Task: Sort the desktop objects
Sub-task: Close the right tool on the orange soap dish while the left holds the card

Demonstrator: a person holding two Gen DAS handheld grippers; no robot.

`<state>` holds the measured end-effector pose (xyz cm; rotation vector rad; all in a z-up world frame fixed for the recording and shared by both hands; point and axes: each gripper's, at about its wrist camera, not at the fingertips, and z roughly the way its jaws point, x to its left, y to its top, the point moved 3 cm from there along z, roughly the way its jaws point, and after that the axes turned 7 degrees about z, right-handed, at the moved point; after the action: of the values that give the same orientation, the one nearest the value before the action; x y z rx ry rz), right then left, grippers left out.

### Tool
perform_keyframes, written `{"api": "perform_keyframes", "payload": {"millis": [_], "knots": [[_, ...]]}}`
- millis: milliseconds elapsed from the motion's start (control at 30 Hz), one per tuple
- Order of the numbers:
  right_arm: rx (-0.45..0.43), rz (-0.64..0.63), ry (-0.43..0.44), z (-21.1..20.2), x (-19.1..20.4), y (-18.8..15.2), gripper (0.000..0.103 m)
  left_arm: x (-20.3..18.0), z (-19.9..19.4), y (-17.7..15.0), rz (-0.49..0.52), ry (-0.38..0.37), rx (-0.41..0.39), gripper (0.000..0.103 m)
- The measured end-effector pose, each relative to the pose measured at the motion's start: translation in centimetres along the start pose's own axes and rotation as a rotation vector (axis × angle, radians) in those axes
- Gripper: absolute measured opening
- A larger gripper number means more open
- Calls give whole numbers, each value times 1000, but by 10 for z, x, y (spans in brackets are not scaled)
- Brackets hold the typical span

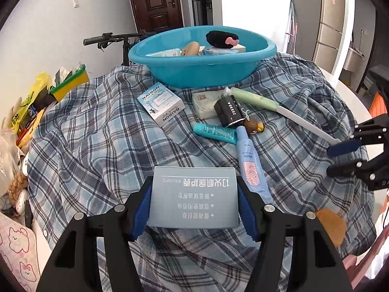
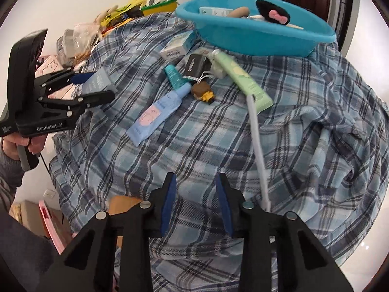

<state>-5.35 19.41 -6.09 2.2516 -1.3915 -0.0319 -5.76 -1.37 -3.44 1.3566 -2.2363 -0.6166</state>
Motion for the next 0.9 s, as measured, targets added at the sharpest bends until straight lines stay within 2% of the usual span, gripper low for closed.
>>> {"api": "perform_keyframes", "payload": {"millis": [133,300,600,700,900], "knots": [[46,-67,45,4,27,-28,29,-10,-14,-8,27,-6,1,66],[45,-113,63,0,53,-43,29,-14,-23,-14,35,-7,4,66],[61,-115,52,5,76,-46,29,-8,-22,-15,13,-12,5,66],[51,-125,12,4,77,-45,29,-7,-19,-17,7,-24,17,66],[81,-139,-11,7,80,-41,29,-6,-15,-19,-1,-29,26,66]]}}
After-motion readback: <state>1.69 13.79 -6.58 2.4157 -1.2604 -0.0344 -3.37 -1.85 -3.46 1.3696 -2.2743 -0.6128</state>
